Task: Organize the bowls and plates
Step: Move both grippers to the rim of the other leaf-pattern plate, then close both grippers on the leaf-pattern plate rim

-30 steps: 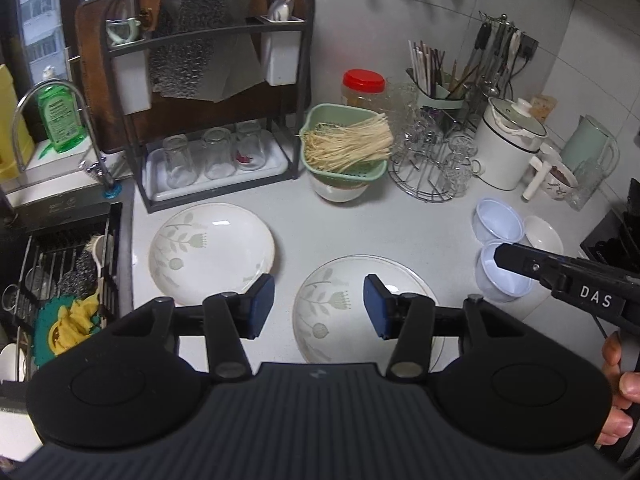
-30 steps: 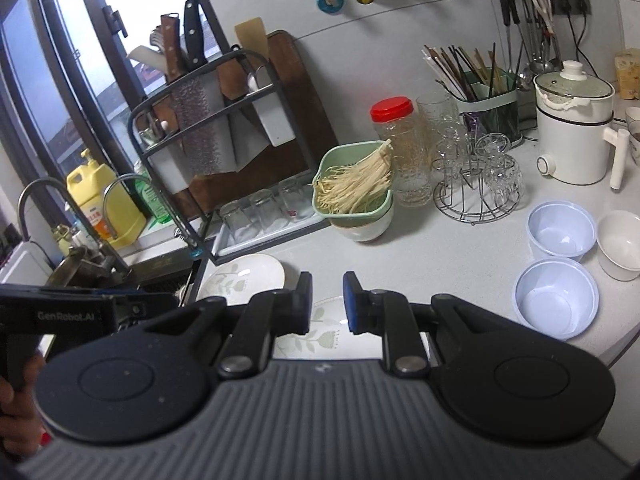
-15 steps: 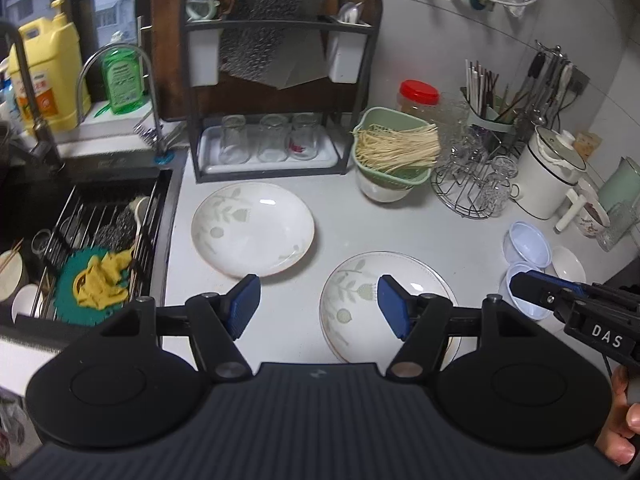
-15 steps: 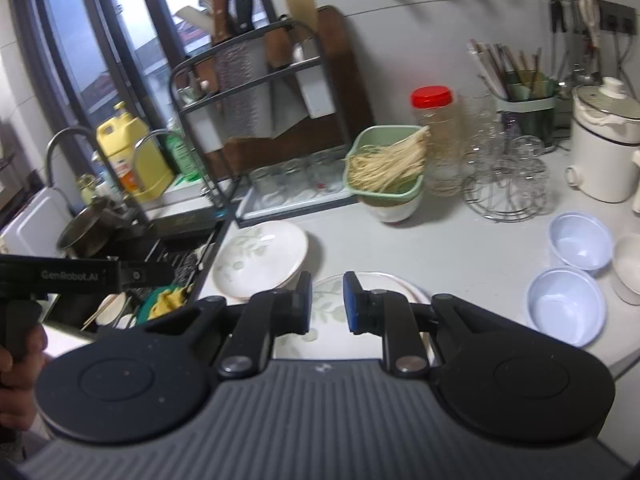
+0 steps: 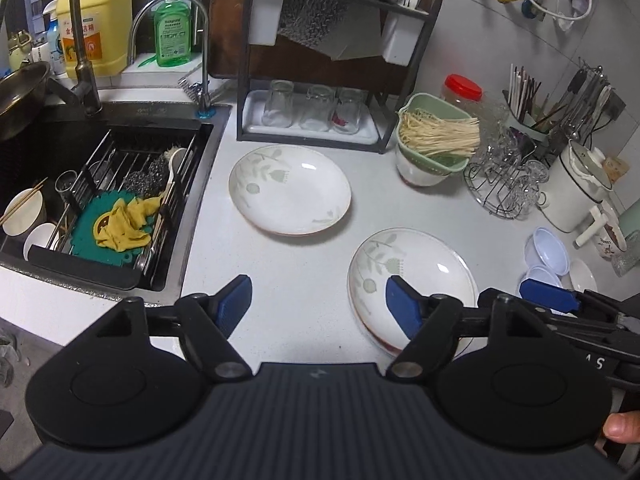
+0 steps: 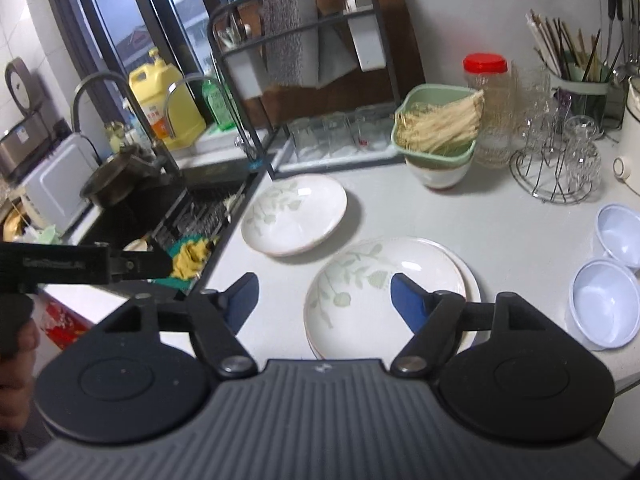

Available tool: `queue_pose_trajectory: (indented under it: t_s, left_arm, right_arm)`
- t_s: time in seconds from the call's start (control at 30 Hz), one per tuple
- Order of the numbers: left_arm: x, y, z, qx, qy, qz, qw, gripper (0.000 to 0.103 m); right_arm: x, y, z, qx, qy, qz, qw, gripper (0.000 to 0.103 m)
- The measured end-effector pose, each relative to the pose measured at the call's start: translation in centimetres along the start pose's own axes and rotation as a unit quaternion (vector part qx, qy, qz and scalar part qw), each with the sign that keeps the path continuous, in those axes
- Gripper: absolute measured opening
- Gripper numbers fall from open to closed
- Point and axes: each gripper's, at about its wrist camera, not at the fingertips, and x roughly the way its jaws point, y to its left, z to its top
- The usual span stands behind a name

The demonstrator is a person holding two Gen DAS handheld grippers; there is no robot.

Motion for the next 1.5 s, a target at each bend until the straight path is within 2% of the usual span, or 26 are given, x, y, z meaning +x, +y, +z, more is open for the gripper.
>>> queue_pose_trajectory:
  t_s: [0.17, 0.53, 0.77, 1.03, 1.07, 1.1, 1.17, 1.27, 1.5]
  left_arm:
    - [1.6, 1.4, 0.7, -0.012, 0.015, 0.004, 0.9998, 0.080]
    - [7.4, 4.7, 4.8, -0.021, 0.037, -0.021, 0.9989, 0.080]
    - [12.1, 7.5, 7.8, -0.018, 0.059, -0.026, 0.9977, 0.080]
    - [18.1, 10.2, 10.1, -0.014, 0.090, -0.031, 0.9954, 0.079]
    - [18.8, 10.5, 10.4, -0.014, 0.091, -0.031, 0.9952, 0.079]
    - [19.6, 10.8, 10.6, -0.014, 0.094, -0.033, 0.9949, 0.079]
    - [21.0, 11.3, 11.1, -0.014, 0.100, -0.039, 0.9942, 0.077]
    - [23.0, 11.7, 11.8, -0.008, 0.112, -0.047, 0.9925, 0.069]
    - [26.3, 12.5, 13.4, 0.015, 0.127, -0.054, 0.9904, 0.058]
  right_arm:
    - [1.5, -0.4, 0.4, 0.019, 0.012, -0.006, 1.000, 0.075]
    - [5.7, 0.4, 3.5, 0.043, 0.022, -0.015, 0.999, 0.074]
    - [10.0, 0.8, 5.4, 0.067, 0.040, -0.019, 0.997, 0.074]
    - [15.7, 1.0, 7.0, 0.082, 0.067, -0.028, 0.994, 0.067]
    - [16.4, 0.9, 7.2, 0.084, 0.068, -0.031, 0.994, 0.065]
    - [17.0, 0.7, 7.4, 0.087, 0.068, -0.035, 0.993, 0.056]
    - [18.2, 0.3, 7.8, 0.091, 0.066, -0.054, 0.992, 0.049]
    - [20.0, -0.3, 8.4, 0.107, 0.065, -0.064, 0.990, 0.042]
    - [23.2, -0.6, 8.9, 0.127, 0.079, -0.072, 0.986, 0.037]
